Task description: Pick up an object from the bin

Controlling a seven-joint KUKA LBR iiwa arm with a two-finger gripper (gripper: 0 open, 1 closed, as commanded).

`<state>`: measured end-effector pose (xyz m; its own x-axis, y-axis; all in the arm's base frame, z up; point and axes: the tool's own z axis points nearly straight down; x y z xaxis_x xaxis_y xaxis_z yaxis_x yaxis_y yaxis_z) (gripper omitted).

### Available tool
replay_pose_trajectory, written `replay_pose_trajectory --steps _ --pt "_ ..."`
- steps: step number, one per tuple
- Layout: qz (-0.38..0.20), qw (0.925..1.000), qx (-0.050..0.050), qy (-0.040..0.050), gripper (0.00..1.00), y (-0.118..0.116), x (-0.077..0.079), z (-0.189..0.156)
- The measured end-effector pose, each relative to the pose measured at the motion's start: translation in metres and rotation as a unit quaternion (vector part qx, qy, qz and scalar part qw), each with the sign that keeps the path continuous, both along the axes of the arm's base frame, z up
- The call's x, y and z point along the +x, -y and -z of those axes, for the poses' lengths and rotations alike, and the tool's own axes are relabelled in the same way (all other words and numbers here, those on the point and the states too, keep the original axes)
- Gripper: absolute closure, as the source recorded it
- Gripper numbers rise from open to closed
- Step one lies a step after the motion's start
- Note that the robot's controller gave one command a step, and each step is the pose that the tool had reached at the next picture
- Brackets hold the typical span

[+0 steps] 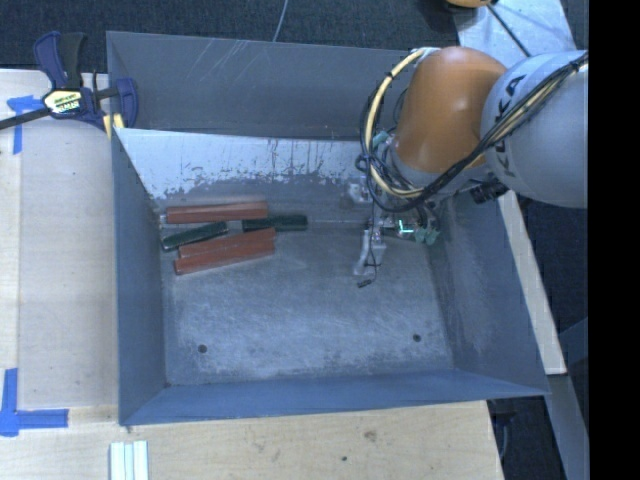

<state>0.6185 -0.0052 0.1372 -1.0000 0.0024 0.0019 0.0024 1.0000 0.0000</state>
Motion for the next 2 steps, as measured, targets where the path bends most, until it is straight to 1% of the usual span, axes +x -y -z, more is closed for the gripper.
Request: replay_pose_trajectory --steps 1,2 --pt "0.0 1.0 0.0 0.0028 0.0 0.0 0.002 -0.003" --pt "-0.065 0.9979 0.0 0.0036 0.0 0.062 0.004 0.049"
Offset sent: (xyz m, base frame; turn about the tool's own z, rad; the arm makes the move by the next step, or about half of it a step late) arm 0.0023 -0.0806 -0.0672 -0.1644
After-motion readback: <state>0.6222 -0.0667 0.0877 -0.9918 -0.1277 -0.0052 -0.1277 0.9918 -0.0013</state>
